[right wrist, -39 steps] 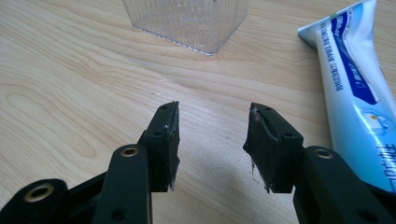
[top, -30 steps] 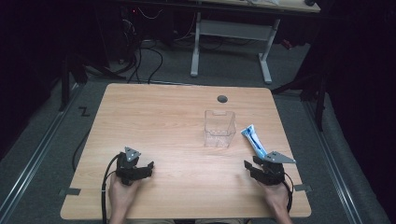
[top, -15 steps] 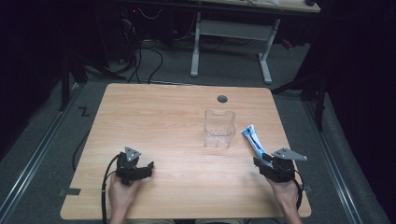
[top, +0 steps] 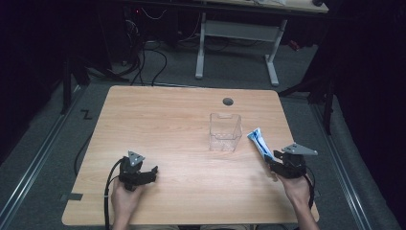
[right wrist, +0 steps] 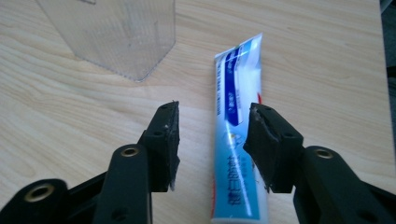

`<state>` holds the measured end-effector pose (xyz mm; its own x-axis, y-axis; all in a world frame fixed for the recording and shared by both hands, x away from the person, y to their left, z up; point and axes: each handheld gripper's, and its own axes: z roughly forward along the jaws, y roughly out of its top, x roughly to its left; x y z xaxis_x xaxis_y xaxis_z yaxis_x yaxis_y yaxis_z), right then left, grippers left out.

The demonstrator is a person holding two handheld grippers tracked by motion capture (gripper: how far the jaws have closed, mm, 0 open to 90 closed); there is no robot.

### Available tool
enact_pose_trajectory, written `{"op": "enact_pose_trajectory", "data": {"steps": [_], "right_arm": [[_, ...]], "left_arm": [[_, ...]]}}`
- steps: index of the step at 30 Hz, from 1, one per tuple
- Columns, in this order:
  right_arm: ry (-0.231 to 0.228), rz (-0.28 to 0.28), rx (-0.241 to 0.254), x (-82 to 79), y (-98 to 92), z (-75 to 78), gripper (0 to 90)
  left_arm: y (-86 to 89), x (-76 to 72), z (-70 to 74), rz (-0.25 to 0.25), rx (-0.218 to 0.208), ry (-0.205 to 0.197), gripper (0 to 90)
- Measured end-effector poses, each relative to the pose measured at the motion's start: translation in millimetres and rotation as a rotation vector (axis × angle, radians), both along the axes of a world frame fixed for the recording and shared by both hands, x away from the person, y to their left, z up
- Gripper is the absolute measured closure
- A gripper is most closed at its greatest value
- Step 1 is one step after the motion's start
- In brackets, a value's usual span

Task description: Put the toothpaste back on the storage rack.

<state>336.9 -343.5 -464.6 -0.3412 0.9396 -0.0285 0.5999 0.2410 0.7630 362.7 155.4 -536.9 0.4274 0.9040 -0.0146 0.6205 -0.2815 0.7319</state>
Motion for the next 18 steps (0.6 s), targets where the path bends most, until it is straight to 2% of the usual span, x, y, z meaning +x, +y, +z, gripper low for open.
{"op": "enact_pose_trajectory", "data": {"steps": [4, 8, 18], "right_arm": [[0.006, -0.003, -0.018, 8.1, -2.2, 4.4, 50.2], [0.032, -0.011, -0.039, 21.1, -1.0, 4.9, 48.2], [0.046, -0.005, -0.066, 39.5, 4.8, 7.1, 46.4]], "left_arm": [[0.1, 0.0, 0.1, -0.001, 0.001, 0.001, 18.1], [0.0, 0.0, 0.0, 0.0, 0.0, 0.0, 18.1], [0.0, -0.1, 0.0, 0.0, 0.0, 0.0, 18.1]]}}
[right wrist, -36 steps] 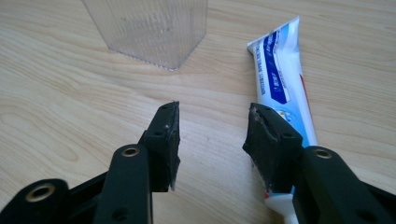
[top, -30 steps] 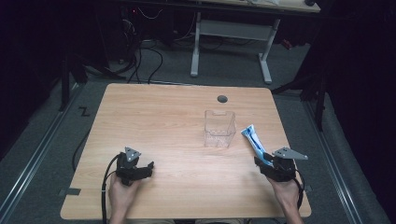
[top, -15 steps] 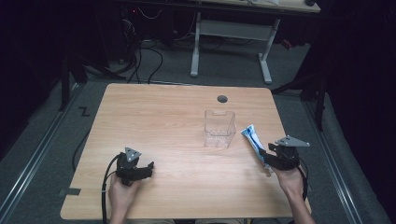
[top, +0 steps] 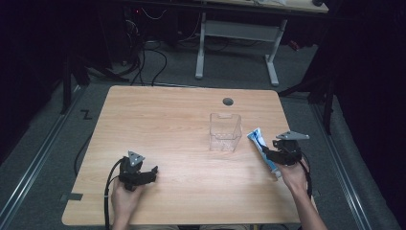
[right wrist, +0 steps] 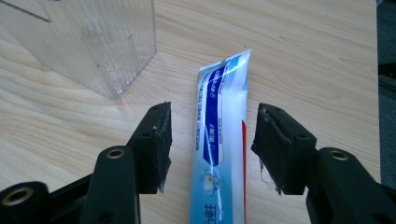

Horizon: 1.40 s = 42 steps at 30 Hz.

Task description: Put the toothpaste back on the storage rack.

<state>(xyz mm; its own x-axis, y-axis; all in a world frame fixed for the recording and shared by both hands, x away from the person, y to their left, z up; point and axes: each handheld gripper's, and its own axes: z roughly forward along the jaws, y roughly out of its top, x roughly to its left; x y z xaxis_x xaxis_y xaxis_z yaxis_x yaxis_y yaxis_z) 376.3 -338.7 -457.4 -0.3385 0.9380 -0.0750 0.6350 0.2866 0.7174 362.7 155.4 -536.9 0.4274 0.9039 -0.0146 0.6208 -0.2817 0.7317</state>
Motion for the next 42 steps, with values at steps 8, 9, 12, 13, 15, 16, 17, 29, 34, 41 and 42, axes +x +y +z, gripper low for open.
{"op": "enact_pose_trajectory", "data": {"steps": [8, 9, 12, 13, 15, 16, 17, 29, 34, 41, 42], "right_arm": [[0.034, -0.001, -0.018, 14.4, 5.3, -5.5, 44.9], [0.034, 0.0, -0.023, 16.6, 7.2, -5.1, 44.5], [0.034, 0.008, -0.034, 21.8, 11.3, -4.6, 44.0], [0.04, 0.009, -0.036, 24.2, 12.5, -5.7, 43.7], [0.059, 0.007, -0.049, 31.0, 15.5, -9.1, 43.4], [0.059, 0.007, -0.049, 31.0, 15.5, -9.1, 43.4], [0.062, 0.009, -0.055, 33.0, 16.4, -9.7, 44.1], [0.097, 0.027, -0.124, 49.2, 25.8, -13.6, 46.9], [0.11, 0.025, -0.125, 53.7, 28.9, -13.6, 46.5], [0.146, 0.011, -0.147, 61.7, 27.0, -21.0, 44.3], [0.146, 0.011, -0.147, 61.7, 27.0, -21.0, 44.3]], "left_arm": [[0.0, -0.1, 0.0, -0.001, 0.001, 0.0, 18.1], [0.0, -0.1, 0.0, 0.0, 0.0, 0.0, 18.1], [0.0, -0.2, 0.0, 0.0, 0.001, 0.0, 18.1], [0.0, -0.2, 0.0, -0.001, 0.0, 0.0, 18.1], [0.1, -0.2, 0.0, -0.001, 0.0, 0.0, 18.1], [0.1, -0.2, 0.0, -0.001, 0.0, 0.0, 18.1], [0.1, -0.2, 0.0, -0.001, 0.0, 0.0, 18.1], [-0.2, -0.5, -0.2, -0.002, 0.0, -0.002, 17.9], [-0.3, -0.5, -0.2, -0.002, 0.0, -0.002, 18.0], [-0.2, -0.5, -0.2, -0.002, -0.001, -0.002, 18.0], [-0.2, -0.5, -0.2, -0.002, -0.001, -0.002, 18.0]]}}
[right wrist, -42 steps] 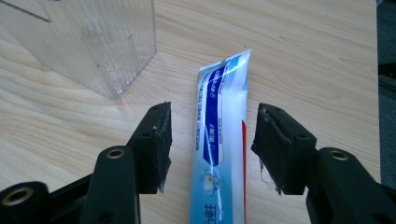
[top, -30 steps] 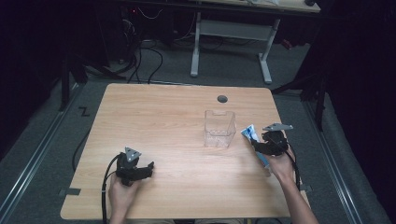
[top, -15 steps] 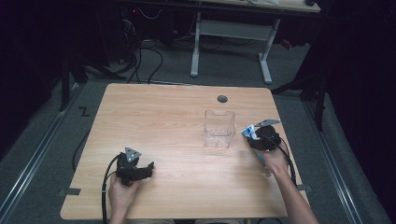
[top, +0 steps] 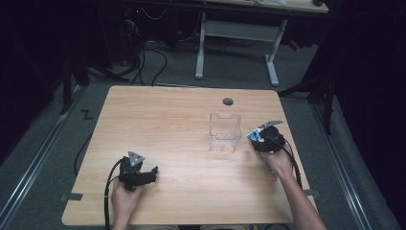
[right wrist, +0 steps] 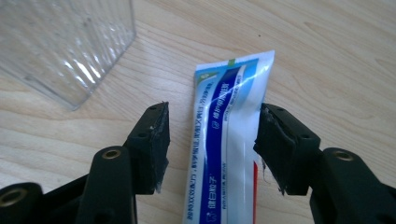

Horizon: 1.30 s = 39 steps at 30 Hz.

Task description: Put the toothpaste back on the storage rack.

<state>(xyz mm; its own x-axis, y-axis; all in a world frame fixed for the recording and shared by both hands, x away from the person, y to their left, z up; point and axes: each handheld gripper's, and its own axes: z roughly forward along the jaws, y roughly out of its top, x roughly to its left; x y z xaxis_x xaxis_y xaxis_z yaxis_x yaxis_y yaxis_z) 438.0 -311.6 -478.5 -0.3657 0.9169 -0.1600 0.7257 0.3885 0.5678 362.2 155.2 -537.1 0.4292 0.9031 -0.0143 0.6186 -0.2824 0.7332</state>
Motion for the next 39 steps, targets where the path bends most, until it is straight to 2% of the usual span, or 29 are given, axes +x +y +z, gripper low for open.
{"op": "enact_pose_trajectory", "data": {"steps": [2, 4, 7, 9, 10, 13, 16, 19, 22, 25, 27, 31, 39], "right_arm": [[0.016, -0.024, 0.018, 4.6, -4.3, -2.5, 43.2], [0.017, -0.028, 0.01, 5.5, -4.6, -2.8, 43.3], [0.03, -0.02, -0.011, 10.3, -2.7, -3.4, 43.3], [0.058, -0.019, -0.057, 15.8, 2.6, -4.4, 43.2], [0.058, -0.017, -0.068, 17.1, 3.1, -5.0, 43.3], [0.071, -0.021, -0.078, 20.0, 3.7, -6.6, 43.4], [0.099, -0.024, -0.11, 24.8, 4.0, -10.1, 43.7], [0.116, -0.027, -0.107, 27.6, 4.1, -10.3, 44.4], [0.14, -0.019, -0.125, 32.1, 5.7, -9.2, 47.6], [0.138, -0.025, -0.121, 34.0, 5.2, -9.7, 47.8], [0.157, -0.04, -0.103, 36.1, 2.9, -8.4, 49.4], [0.171, -0.032, -0.106, 38.8, 1.1, -6.0, 53.0], [0.232, -0.063, -0.043, 47.5, -10.5, -6.6, 58.4]], "left_arm": [[0.0, 0.0, 0.0, 0.0, 0.0, 0.0, 18.0], [0.0, 0.0, 0.0, 0.0, 0.0, 0.0, 18.0], [0.1, -0.1, 0.0, -0.001, 0.0, 0.0, 18.0], [0.1, -0.1, 0.0, -0.001, 0.0, 0.001, 18.0], [0.1, -0.1, 0.0, -0.001, 0.0, 0.0, 18.0], [0.1, -0.1, 0.0, -0.001, 0.0, 0.0, 18.0], [0.1, -0.1, 0.0, -0.001, -0.001, 0.0, 18.0], [0.1, -0.1, 0.0, -0.001, 0.0, 0.0, 18.0], [0.1, -0.1, 0.0, -0.001, 0.0, 0.0, 17.9], [0.1, -0.1, 0.0, -0.001, 0.0, 0.0, 18.0], [0.1, -0.1, 0.0, -0.001, 0.0, 0.0, 18.0], [0.1, -0.1, 0.0, -0.001, 0.0, 0.0, 17.9], [0.2, -0.1, 0.0, -0.001, 0.001, 0.001, 18.0]]}}
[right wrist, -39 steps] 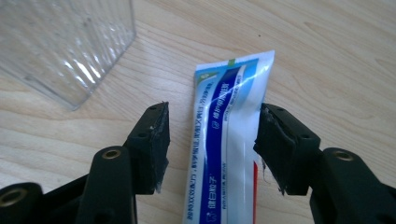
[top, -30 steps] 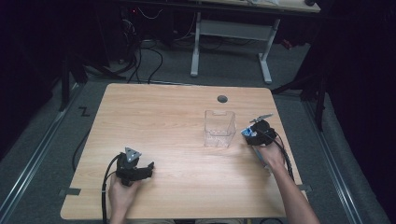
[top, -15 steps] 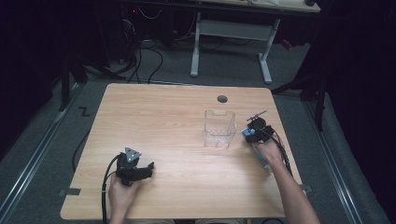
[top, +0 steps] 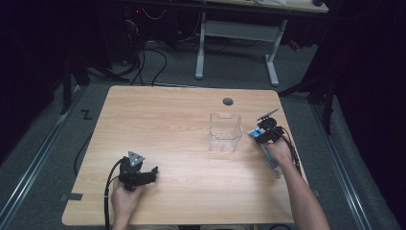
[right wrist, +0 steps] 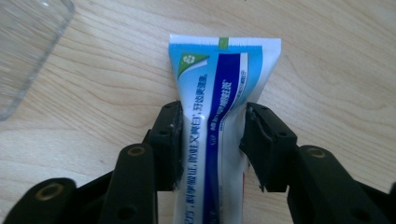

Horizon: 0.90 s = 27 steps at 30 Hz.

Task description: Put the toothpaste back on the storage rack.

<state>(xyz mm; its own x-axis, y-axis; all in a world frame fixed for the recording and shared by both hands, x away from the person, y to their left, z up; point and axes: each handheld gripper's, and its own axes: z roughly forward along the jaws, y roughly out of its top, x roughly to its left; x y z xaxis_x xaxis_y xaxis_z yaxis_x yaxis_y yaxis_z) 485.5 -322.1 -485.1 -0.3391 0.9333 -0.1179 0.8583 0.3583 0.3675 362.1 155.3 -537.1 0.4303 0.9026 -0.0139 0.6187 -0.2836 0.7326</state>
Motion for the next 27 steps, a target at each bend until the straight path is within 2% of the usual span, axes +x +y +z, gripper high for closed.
{"op": "enact_pose_trajectory", "data": {"steps": [2, 3, 4, 6, 9, 14, 19, 21, 27], "right_arm": [[0.023, -0.004, -0.032, 1.2, -1.9, -3.8, 61.9], [0.039, 0.001, -0.065, 2.0, -2.5, -7.1, 62.2], [0.039, 0.001, -0.065, 2.0, -2.5, -7.1, 62.2], [0.033, -0.017, -0.016, 3.0, -6.0, -8.4, 62.4], [0.036, -0.002, -0.043, 3.1, -3.3, -7.9, 63.5], [0.037, 0.003, -0.038, 3.7, -4.4, -7.7, 66.7], [0.011, 0.009, -0.031, 1.6, -5.1, -3.9, 71.1], [0.011, 0.002, 0.001, 1.3, -8.0, -1.9, 71.8], [0.002, 0.009, 0.05, -3.8, -12.4, 6.1, 72.4]], "left_arm": [[0.2, 0.0, 0.2, -0.002, 0.001, 0.002, 18.0], [0.2, 0.0, 0.2, -0.002, 0.0, 0.003, 18.0], [0.2, 0.0, 0.2, -0.002, 0.0, 0.003, 18.0], [0.3, 0.0, 0.2, -0.003, 0.0, 0.003, 18.0], [0.3, 0.0, 0.2, -0.003, 0.0, 0.003, 18.0], [0.3, 0.0, 0.2, -0.003, 0.0, 0.003, 18.0], [0.3, 0.0, 0.2, -0.003, 0.0, 0.003, 18.0], [0.2, 0.0, 0.2, -0.003, 0.0, 0.003, 18.0], [0.3, 0.0, 0.2, -0.003, 0.0, 0.003, 18.0]]}}
